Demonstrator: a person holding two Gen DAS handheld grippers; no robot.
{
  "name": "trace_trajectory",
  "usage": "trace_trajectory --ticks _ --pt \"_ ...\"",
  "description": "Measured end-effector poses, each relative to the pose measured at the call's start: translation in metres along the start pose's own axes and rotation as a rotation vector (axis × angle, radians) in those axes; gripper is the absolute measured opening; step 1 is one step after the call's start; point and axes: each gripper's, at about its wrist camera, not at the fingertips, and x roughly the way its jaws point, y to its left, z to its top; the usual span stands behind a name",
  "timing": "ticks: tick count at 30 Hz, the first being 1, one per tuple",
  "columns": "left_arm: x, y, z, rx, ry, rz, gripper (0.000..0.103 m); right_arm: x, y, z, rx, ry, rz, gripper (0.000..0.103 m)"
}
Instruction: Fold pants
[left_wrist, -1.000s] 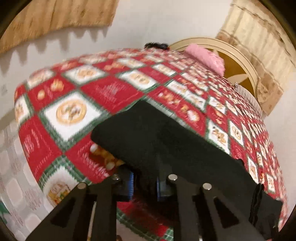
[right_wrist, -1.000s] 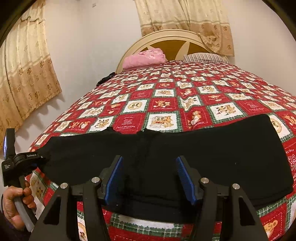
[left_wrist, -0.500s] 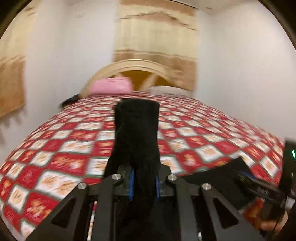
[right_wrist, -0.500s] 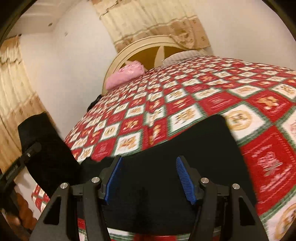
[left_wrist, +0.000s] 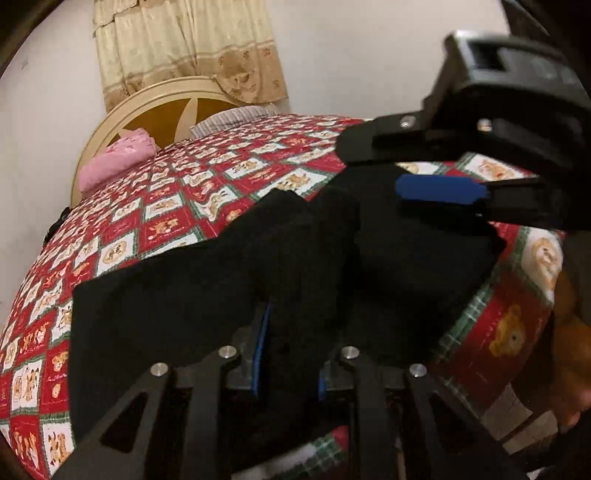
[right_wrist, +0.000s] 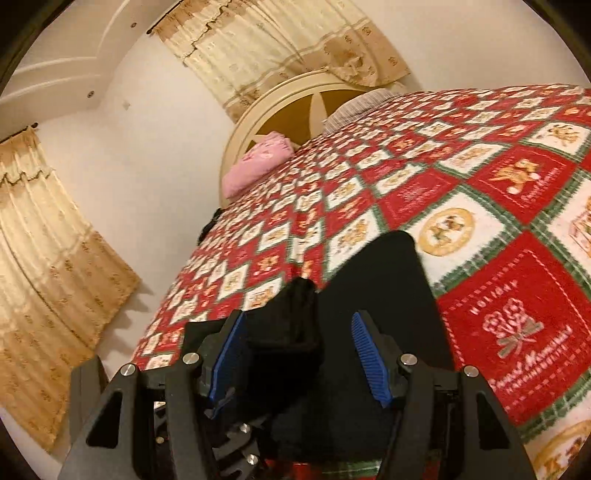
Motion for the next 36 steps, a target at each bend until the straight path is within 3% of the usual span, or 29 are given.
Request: trace_trajectory --ticks 1,3,4,8,11,16,17,18,21,27,32,36 --pt "-0.006 0.006 0.002 -0.014 0.010 -0.033 0.037 0.002 0.001 0.001 0.002 0.006 0.010 0.061" --pt "-0.018 0.017 0.001 -0.049 0.008 -0.055 0.071 0.006 0.002 0.002 0.002 0.019 0.015 0.062" --pt "-0.027 0.025 0.000 -0.070 -0.016 -0.052 0.073 0.008 0.003 0.002 -0.001 0.028 0.018 0.062" --pt "-0.059 0.046 -0.013 -0.119 -0.063 -0.029 0.075 0.021 0.011 0.001 -0.024 0.057 0.024 0.069" --pt "-0.069 0.069 -0.021 -0.171 -0.057 0.088 0.076 0.038 0.018 -0.008 -0.046 0.104 -0.011 0.069" --pt "-0.067 0.104 -0.030 -0.315 -0.016 0.153 0.076 0.053 0.045 -0.033 -0.233 0.168 -0.127 0.069" --pt "-0.069 0.109 -0.033 -0.337 -0.016 0.154 0.076 0.054 0.046 -0.036 -0.244 0.168 -0.136 0.062" --pt "-0.070 0.111 -0.033 -0.357 -0.014 0.159 0.076 0.054 0.046 -0.038 -0.262 0.171 -0.148 0.044" --pt "-0.069 0.114 -0.035 -0.380 0.002 0.166 0.076 0.053 0.043 -0.041 -0.278 0.189 -0.139 0.029" --pt "-0.068 0.118 -0.031 -0.379 -0.006 0.180 0.076 0.032 0.060 -0.023 -0.364 0.126 -0.120 0.027" --pt "-0.061 0.118 -0.023 -0.394 -0.011 0.154 0.076 -0.001 0.057 -0.010 -0.470 0.035 -0.248 0.027" --pt "-0.044 0.106 -0.018 -0.386 0.027 0.124 0.076 0.008 0.023 -0.014 -0.419 0.106 -0.345 0.027"
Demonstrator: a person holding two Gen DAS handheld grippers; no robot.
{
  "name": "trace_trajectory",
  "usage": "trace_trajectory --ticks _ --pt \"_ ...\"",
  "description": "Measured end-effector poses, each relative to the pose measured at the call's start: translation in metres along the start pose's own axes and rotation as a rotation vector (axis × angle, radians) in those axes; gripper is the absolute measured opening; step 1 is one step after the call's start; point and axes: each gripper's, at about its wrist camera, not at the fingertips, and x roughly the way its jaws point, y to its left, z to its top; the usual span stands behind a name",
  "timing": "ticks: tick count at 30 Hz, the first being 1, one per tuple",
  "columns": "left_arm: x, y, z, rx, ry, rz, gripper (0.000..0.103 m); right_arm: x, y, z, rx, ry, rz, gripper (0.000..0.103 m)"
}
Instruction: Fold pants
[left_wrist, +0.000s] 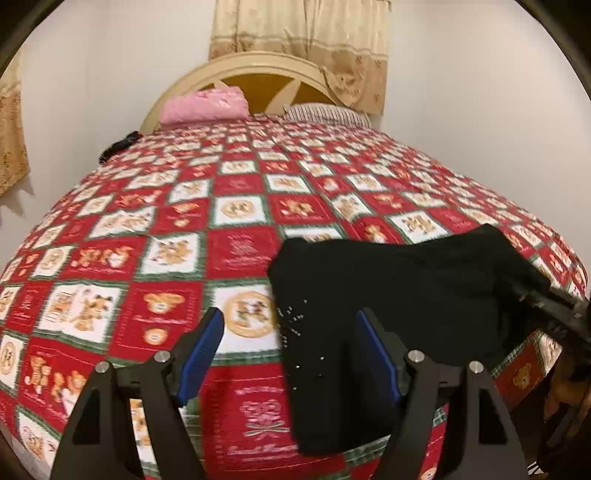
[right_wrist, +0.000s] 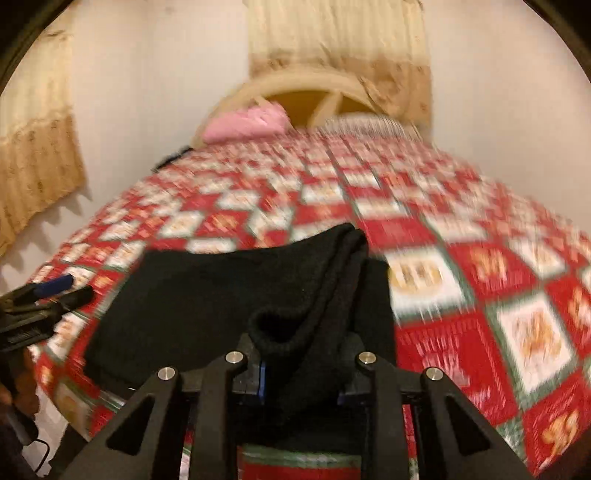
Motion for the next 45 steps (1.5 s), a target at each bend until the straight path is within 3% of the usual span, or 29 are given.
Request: trace_trajectory --ticks 4,14,21,23,27,33,39,45 --pt "0.017 -0.017 -0.004 0.041 0.061 0.025 0.076 0.011 -0.010 -0.011 0.044 0.007 -0.007 0.027" --pt "0.027 -0.027 -0.011 0.065 0.085 0.070 0.076 0.005 -0.007 -0.011 0.024 0.005 -0.016 0.037" --pt "0.025 -0.031 -0.014 0.084 0.101 0.106 0.076 -0.011 0.006 -0.008 -0.051 -0.037 -0.140 0.051" --pt "0.024 -0.032 -0.017 0.093 0.106 0.124 0.078 -0.018 0.006 -0.006 -0.054 -0.065 -0.177 0.052" --pt "0.020 -0.027 -0.024 0.081 0.106 0.169 0.094 -0.030 0.003 0.000 -0.030 -0.109 -0.183 0.054" --pt "0.014 -0.018 -0.027 0.056 0.129 0.165 0.094 -0.032 0.004 -0.001 -0.041 -0.114 -0.182 0.054" --pt "0.006 -0.012 -0.019 0.081 0.114 0.279 0.094 -0.034 0.002 -0.004 -0.023 -0.130 -0.173 0.054" --pt "0.005 0.008 -0.014 0.026 0.121 0.315 0.094 -0.030 0.009 -0.004 -0.020 -0.115 -0.167 0.054"
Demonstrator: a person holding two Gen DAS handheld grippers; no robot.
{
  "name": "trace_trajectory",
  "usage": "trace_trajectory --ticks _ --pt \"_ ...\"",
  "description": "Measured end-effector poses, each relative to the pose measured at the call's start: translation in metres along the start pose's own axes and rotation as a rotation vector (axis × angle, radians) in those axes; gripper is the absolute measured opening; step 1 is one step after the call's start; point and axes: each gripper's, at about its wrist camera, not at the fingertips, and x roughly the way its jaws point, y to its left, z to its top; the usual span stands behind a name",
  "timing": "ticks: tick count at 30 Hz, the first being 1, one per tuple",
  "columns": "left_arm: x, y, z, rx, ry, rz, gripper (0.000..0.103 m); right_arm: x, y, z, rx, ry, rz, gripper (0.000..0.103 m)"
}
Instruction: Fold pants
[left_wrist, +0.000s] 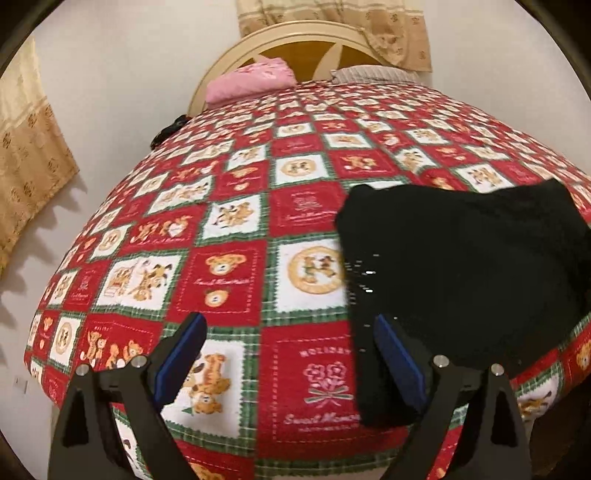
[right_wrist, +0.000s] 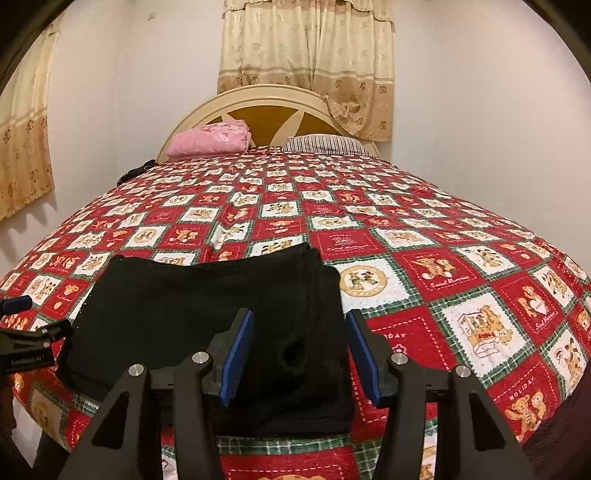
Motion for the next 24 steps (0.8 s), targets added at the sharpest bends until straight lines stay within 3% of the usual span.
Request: trace_trajectory --ticks 18,24 --pt "0.002 0.023 -0.006 -0.073 0.018 0.004 0.094 -0.008 0.039 0.010 -0.068 -0.012 0.037 0.054" --pt "0.000 0.035 -0.005 -0.106 0.006 0.000 0.094 0.005 0.048 0.013 -0.119 0.028 -0.019 0.054"
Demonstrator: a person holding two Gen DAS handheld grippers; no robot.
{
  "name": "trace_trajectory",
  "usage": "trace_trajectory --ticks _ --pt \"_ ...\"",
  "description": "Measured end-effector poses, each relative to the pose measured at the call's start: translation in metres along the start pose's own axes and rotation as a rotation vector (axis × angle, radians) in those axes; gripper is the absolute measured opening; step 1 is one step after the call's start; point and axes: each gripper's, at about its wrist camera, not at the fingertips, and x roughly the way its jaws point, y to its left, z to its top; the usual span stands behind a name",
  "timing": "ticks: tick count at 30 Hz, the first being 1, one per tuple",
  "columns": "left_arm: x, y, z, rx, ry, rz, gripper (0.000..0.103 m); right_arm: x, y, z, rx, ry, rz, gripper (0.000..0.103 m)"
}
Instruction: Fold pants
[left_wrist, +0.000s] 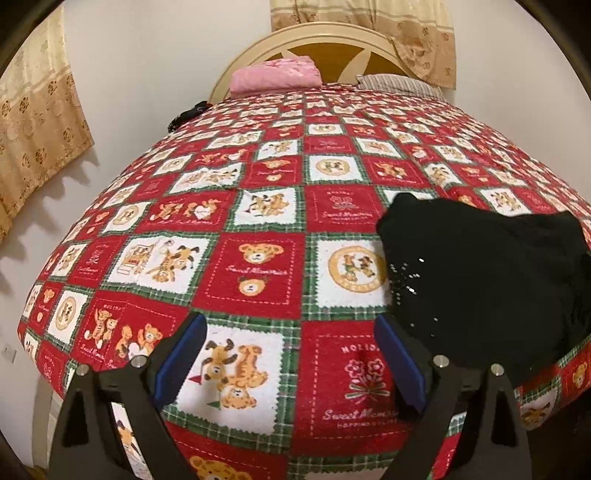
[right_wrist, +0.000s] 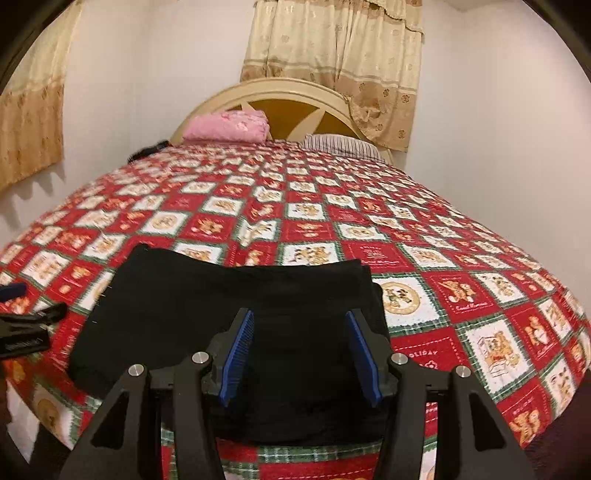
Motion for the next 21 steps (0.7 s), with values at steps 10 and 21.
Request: trace_trajectory --ticks 10,21 --pt "0.001 -0.003 0.002 0.006 0.013 0.017 0.094 0.013 -0.002 0.006 0.027 0.022 0.002 0.054" --pt "0.001 -0.011 0.003 0.032 0.018 0.012 0.094 0.021 -0.003 0.006 0.048 0.048 0.002 0.054"
